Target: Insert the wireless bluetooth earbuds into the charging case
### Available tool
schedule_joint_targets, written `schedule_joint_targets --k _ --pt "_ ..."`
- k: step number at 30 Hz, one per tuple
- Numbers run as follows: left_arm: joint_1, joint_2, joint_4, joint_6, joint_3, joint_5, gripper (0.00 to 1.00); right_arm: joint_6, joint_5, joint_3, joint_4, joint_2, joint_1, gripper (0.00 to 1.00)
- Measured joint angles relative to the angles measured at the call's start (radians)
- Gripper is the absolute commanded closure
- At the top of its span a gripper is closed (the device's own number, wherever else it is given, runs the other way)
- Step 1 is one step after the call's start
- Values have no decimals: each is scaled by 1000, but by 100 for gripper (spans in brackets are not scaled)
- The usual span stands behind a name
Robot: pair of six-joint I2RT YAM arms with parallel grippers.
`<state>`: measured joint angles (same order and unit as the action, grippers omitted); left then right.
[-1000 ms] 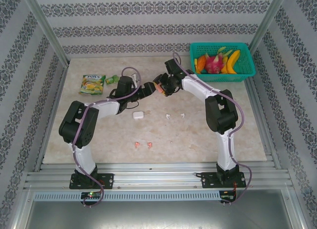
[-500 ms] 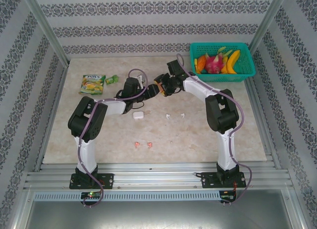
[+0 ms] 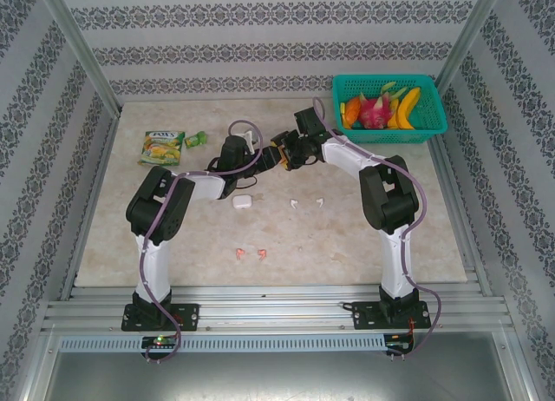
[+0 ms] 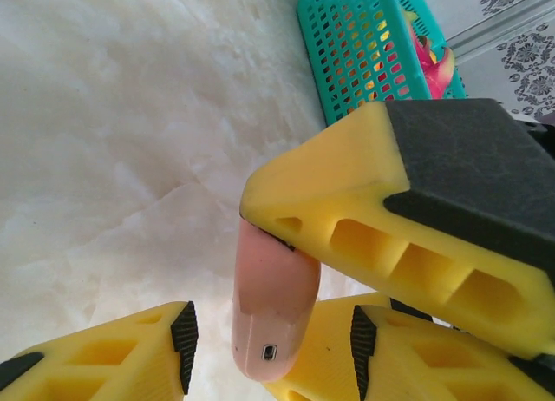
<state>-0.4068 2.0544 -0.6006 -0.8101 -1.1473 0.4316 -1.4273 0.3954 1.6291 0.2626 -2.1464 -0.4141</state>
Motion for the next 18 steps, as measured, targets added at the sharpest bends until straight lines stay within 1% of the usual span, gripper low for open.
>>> schedule_joint_targets --k 7,13,18 --pt "-6 14 -15 -11 0 -18 48 -45 14 -31 -51 0 0 41" --pt "-11 15 -36 -26 0 -30 61 -68 18 -43 -82 1 0 41" --pt "-11 26 -37 -36 0 -43 68 -71 21 -61 -91 3 4 41"
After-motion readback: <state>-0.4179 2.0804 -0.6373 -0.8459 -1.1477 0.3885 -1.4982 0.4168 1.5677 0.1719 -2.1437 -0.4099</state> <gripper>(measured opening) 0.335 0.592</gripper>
